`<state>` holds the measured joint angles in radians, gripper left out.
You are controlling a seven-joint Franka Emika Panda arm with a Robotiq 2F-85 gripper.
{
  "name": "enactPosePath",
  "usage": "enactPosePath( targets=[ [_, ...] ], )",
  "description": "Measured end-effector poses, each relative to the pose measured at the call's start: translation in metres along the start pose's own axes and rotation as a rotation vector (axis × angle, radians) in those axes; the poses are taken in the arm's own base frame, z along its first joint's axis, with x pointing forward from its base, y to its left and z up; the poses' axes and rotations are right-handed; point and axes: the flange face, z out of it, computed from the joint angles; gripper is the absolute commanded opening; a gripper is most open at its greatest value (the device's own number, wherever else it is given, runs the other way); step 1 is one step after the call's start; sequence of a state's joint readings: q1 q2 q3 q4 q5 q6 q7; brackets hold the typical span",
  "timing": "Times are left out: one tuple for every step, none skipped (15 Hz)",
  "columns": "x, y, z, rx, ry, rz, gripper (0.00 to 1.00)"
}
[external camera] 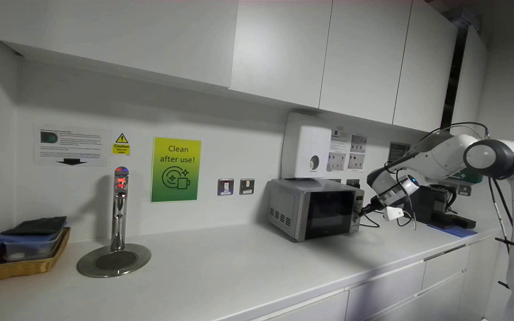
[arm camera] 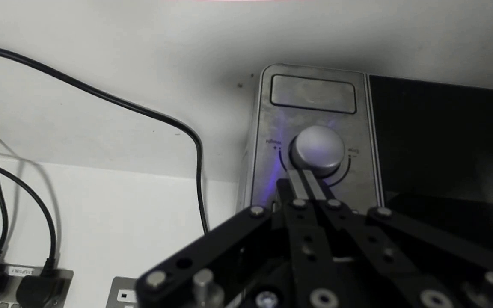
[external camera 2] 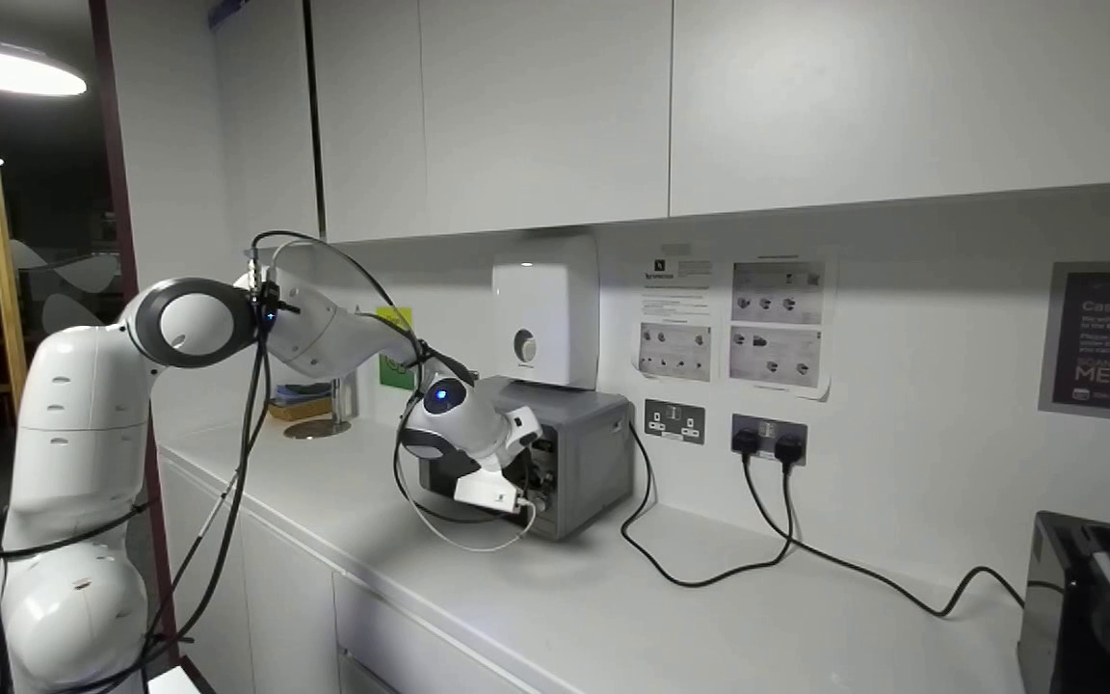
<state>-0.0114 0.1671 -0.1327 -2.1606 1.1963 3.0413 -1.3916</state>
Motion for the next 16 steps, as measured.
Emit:
enactPosePath(
  targets=[
    [0.0, 0.0, 0.0, 0.0, 0.0, 0.012, 0.0],
    [0.0, 0.0, 0.0, 0.0, -0.001, 0.024, 0.0],
    [0.0, 0.0, 0.0, 0.0, -0.001, 0.034, 0.0],
    [0.0, 0.0, 0.0, 0.0, -0.001, 0.038, 0.0],
    [0.0, 0.0, 0.0, 0.0, -0.001, 0.038, 0.0],
    [0.0, 0.0, 0.0, 0.0, -0.001, 0.03, 0.0],
    [0.0, 0.0, 0.0, -0.001, -0.002, 0.015, 0.0],
    [-0.001, 0.001, -0.001, -0.002, -0.004, -0.012, 0.0],
    [-0.001, 0.002, -0.001, -0.003, -0.005, -0.046, 0.0],
    [-0.003, 0.004, -0.003, -0.005, -0.009, -0.083, 0.0],
    [-0.006, 0.006, -0.005, -0.006, -0.016, -0.123, 0.0],
    [-0.01, 0.009, -0.008, -0.006, -0.024, -0.164, 0.0],
    [-0.016, 0.011, -0.01, -0.005, -0.035, -0.204, 0.0],
    [-0.023, 0.014, -0.013, -0.003, -0.047, -0.243, 0.0],
    [-0.031, 0.016, -0.016, 0.0, -0.062, -0.28, 0.0],
    [-0.039, 0.019, -0.019, 0.004, -0.076, -0.317, 0.0]
  ],
)
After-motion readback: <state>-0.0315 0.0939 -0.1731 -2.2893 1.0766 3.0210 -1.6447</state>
